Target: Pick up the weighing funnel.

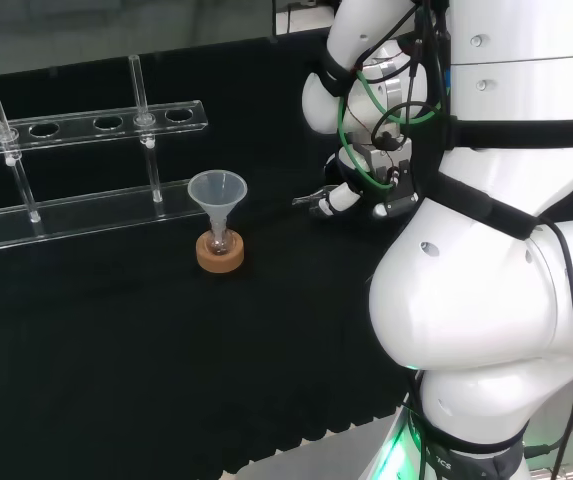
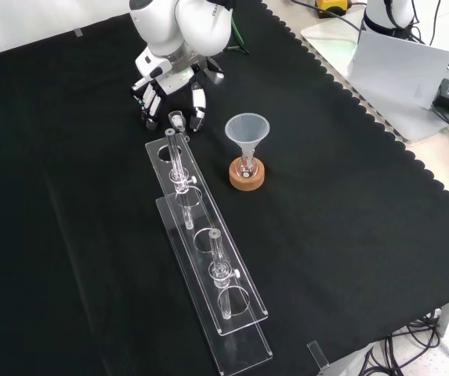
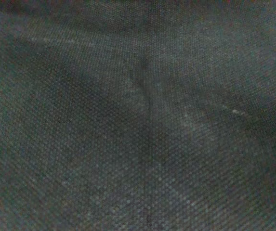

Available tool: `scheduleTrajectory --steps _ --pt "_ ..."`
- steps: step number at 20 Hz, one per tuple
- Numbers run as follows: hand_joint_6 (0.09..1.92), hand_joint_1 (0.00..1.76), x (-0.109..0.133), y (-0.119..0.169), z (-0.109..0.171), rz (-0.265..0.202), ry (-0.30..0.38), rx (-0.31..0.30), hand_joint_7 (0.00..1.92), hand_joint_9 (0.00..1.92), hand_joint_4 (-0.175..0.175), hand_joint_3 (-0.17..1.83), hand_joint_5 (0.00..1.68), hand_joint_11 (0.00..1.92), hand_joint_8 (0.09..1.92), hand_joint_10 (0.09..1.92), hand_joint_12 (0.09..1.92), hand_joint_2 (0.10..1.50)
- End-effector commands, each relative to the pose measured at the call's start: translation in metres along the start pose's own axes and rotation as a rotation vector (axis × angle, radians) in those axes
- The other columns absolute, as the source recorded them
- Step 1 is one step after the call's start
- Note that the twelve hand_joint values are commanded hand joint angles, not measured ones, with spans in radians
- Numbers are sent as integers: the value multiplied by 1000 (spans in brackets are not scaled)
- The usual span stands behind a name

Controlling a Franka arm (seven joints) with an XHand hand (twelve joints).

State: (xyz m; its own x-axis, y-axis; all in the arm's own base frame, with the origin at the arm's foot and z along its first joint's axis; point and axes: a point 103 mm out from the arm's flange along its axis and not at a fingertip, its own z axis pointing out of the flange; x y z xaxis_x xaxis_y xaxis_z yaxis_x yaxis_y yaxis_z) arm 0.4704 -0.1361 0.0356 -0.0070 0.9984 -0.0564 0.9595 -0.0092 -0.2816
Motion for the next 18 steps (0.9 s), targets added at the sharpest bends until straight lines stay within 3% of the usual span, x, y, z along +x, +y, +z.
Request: scheduleTrajectory --steps 1,3,6,12,18 --pt "536 937 0 -1 1 2 -7 -15 1288 986 175 622 1124 0 567 384 1562 529" --pt "513 1050 0 -1 0 0 -7 -38 1363 1046 175 508 1248 11 542 371 1570 670" --pt "405 1114 1 -2 -4 -4 -14 -64 1458 1133 175 467 1361 59 477 342 1557 715" --pt "295 1150 1 -1 -13 -1 -18 -86 1612 1282 175 667 1469 155 360 299 1516 588" --pt "288 1157 2 0 -19 1 -10 -110 1648 1324 175 720 1486 175 331 285 1508 554"
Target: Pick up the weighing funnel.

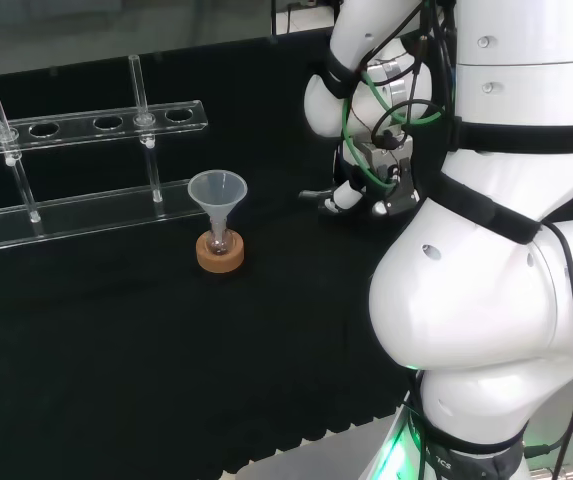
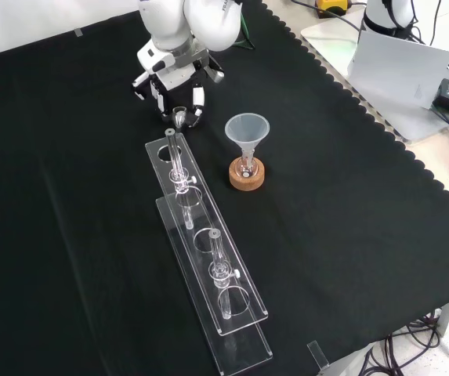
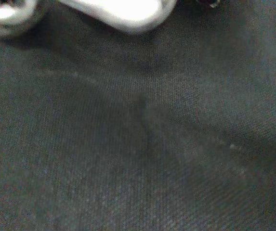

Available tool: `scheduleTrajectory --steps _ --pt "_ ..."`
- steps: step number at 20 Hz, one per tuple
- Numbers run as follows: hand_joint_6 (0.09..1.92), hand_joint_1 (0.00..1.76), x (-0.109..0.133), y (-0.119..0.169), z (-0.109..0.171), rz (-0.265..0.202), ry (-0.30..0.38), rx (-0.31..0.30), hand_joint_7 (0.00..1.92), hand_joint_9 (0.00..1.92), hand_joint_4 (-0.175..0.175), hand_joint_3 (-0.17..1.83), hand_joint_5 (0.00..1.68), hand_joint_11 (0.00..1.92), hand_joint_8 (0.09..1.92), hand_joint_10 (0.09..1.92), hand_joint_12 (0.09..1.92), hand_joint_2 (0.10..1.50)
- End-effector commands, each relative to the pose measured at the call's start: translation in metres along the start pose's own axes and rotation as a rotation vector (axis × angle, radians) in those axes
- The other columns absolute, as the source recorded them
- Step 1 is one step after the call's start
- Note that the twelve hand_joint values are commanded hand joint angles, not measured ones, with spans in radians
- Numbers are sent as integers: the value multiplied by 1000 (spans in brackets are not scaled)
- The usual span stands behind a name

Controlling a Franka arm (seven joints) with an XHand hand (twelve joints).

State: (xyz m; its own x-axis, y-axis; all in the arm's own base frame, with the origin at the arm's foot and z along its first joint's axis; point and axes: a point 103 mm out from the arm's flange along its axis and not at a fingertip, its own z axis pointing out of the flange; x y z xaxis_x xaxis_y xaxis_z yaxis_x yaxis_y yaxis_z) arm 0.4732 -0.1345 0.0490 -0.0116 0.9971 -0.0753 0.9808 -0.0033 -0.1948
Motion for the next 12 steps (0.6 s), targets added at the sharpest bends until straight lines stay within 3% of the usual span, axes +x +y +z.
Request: scheduleTrajectory --steps 1,12 --pt "287 1159 1 2 -6 1 7 -23 1657 1330 175 736 1490 179 322 280 1506 544" --pt "282 1166 5 4 -22 -12 -18 -14 1702 1349 175 797 1510 194 286 263 1500 504"
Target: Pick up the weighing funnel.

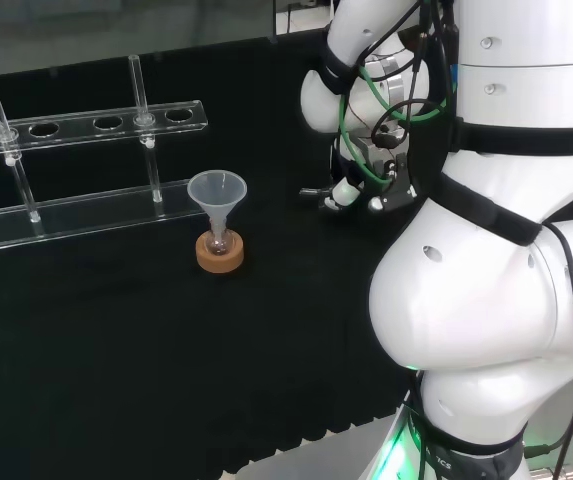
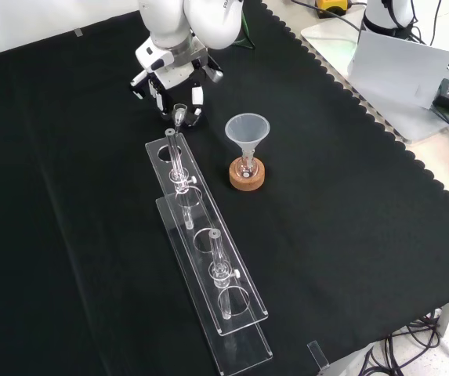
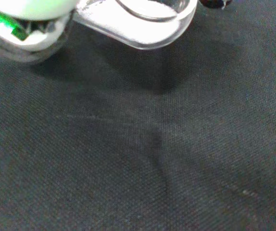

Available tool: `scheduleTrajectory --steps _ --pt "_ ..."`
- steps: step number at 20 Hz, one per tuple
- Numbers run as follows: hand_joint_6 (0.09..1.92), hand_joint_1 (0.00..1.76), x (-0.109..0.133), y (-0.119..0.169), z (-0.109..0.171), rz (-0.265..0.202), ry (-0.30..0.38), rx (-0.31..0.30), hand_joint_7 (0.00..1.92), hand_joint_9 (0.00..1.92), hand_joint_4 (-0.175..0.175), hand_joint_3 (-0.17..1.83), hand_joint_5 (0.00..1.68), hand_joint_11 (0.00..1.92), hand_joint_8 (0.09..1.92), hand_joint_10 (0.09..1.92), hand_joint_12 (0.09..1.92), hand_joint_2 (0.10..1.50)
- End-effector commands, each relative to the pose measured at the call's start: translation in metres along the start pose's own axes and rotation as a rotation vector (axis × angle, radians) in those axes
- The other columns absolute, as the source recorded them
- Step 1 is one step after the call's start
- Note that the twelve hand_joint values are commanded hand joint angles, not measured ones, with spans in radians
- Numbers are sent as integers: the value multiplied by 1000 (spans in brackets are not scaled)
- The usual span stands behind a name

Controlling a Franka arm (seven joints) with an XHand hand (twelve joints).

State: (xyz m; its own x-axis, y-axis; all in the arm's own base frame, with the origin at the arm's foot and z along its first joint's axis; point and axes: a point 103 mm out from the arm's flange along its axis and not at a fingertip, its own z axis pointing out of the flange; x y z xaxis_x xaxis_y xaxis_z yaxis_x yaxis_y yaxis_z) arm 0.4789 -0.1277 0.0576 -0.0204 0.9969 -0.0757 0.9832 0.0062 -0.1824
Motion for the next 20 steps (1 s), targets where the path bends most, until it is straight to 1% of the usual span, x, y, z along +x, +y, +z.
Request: scheduleTrajectory --steps 1,9,13,20 --pt "282 1167 -2 0 -16 -2 -18 2 1703 1350 175 798 1511 194 285 262 1500 504" --pt "281 1167 -1 -12 -56 4 -36 -44 1708 1352 175 804 1513 193 277 259 1499 499" --pt "280 1167 0 -20 -75 20 -21 -60 1710 1350 175 808 1514 191 274 257 1499 497" --pt "279 1168 1 -32 -110 33 -34 -97 1714 1342 175 815 1517 184 267 250 1499 492"
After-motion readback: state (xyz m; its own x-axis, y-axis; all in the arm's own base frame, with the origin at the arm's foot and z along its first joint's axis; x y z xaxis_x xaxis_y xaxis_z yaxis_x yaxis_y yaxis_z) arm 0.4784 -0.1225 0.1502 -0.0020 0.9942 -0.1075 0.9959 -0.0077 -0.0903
